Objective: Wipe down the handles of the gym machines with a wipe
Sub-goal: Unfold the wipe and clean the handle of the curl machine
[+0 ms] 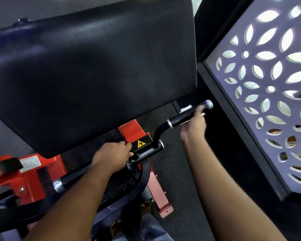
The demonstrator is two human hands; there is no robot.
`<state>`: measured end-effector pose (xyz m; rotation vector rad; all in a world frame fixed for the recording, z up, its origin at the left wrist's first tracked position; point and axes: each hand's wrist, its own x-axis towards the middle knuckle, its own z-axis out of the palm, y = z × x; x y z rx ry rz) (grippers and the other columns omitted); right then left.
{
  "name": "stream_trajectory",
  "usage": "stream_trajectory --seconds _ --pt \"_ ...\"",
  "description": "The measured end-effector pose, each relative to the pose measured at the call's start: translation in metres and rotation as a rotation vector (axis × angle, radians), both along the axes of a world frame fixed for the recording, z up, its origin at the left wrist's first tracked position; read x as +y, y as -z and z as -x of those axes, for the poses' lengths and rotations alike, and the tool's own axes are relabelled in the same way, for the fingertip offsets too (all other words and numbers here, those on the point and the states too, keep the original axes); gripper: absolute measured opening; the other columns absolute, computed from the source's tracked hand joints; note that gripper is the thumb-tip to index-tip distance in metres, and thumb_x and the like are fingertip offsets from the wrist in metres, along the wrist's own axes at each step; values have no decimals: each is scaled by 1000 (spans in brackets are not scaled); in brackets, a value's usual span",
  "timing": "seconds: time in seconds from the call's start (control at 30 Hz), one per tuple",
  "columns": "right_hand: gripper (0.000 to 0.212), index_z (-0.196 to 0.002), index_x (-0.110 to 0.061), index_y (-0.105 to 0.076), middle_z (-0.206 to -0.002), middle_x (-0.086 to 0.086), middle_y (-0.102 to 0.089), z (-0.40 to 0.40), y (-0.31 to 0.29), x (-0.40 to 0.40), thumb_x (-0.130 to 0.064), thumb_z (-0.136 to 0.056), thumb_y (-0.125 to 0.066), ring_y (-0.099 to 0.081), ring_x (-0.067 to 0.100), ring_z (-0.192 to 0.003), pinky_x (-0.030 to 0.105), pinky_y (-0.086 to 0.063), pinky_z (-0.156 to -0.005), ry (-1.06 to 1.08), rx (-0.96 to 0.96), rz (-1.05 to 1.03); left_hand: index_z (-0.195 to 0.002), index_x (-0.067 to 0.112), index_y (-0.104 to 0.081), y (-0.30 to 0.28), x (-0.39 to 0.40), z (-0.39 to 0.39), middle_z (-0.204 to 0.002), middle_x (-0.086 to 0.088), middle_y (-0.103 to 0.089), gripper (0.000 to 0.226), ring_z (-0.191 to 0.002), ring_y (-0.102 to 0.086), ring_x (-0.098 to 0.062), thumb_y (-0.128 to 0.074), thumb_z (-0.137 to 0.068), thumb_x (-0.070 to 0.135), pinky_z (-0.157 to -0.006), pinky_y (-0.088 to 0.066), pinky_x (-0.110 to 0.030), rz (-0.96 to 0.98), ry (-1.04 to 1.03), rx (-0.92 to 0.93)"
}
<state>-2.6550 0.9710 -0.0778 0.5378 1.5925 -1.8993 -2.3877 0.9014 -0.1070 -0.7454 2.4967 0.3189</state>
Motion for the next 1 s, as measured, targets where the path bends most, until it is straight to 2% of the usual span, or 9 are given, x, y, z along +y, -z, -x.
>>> stream_trajectory --seconds 0.13,0.27,0.4,0.53,0.6,0.67,0.73,0.87,1.0 --pt "18 -108 -11 -63 -86 0 -76 -57 6 15 -28 -104 -58 -74 18 -79 34 -60 -74 -144 1 -44 -128 22 -53 -2 1 1 -114 -1 -63 38 -97 -67 -26 -33 -109 48 -66 -44 -39 1 4 4" --pt "29 -119 -10 -63 -102 9 -78 -14 2 16 -32 -102 -60 -75 24 -93 36 -60 -85 17 8 108 -127 22 -54 -4 1 0 -114 -1 -63 37 -96 -67 -25 -34 -109 48 -65 -43 -38 13 8 22" --pt "13 -107 -11 -64 -87 2 -75 -38 10 17 -22 -104 -58 -70 14 -71 25 -57 -63 -51 34 -17 -133 22 -53 -6 1 1 -117 -2 -64 40 -100 -67 -26 -34 -109 48 -66 -42 -38 10 14 14" --pt "21 -116 -1 -66 -101 12 -77 -73 16 50 -13 -105 -54 -74 21 -90 32 -61 -78 -196 25 -45 -135 21 -52 -9 1 2 -117 -3 -63 41 -101 -67 -28 -34 -109 47 -69 -43 -39 -3 0 14" --pt "21 -117 0 -68 -99 8 -76 -57 8 60 -11 -104 -54 -73 11 -89 29 -58 -78 -179 251 -96 -135 21 -52 -8 1 2 -117 -3 -63 42 -102 -67 -27 -34 -109 48 -69 -44 -39 3 1 11" --pt "21 -116 -3 -70 -96 -4 -73 -26 -7 61 -10 -103 -55 -67 -6 -85 22 -51 -79 -190 688 -335 -135 21 -52 -7 1 2 -118 -3 -63 41 -102 -67 -27 -33 -109 48 -70 -44 -40 2 0 3" --pt "30 -124 -6 -69 -116 1 -73 9 -11 57 -2 -99 -52 -66 2 -111 24 -49 -97 -302 1074 -488 -135 22 -52 -6 1 2 -119 -3 -62 41 -102 -66 -27 -33 -109 48 -69 -44 -40 -12 -5 -5" --pt "51 -134 -14 -59 -139 5 -58 33 23 46 6 -87 -56 -47 33 -137 55 -35 -115 -984 1560 -792 -133 22 -53 -7 1 2 -116 -1 -63 41 -99 -66 -27 -34 -109 49 -69 -46 -39 -6 -27 6" --pt "49 -141 -9 -57 -150 9 -53 -7 46 63 -3 -93 -47 -40 31 -146 55 -25 -121 -1394 1839 -573 -135 22 -53 -6 1 2 -119 -1 -63 42 -102 -67 -26 -34 -109 49 -68 -43 -39 9 -9 4"
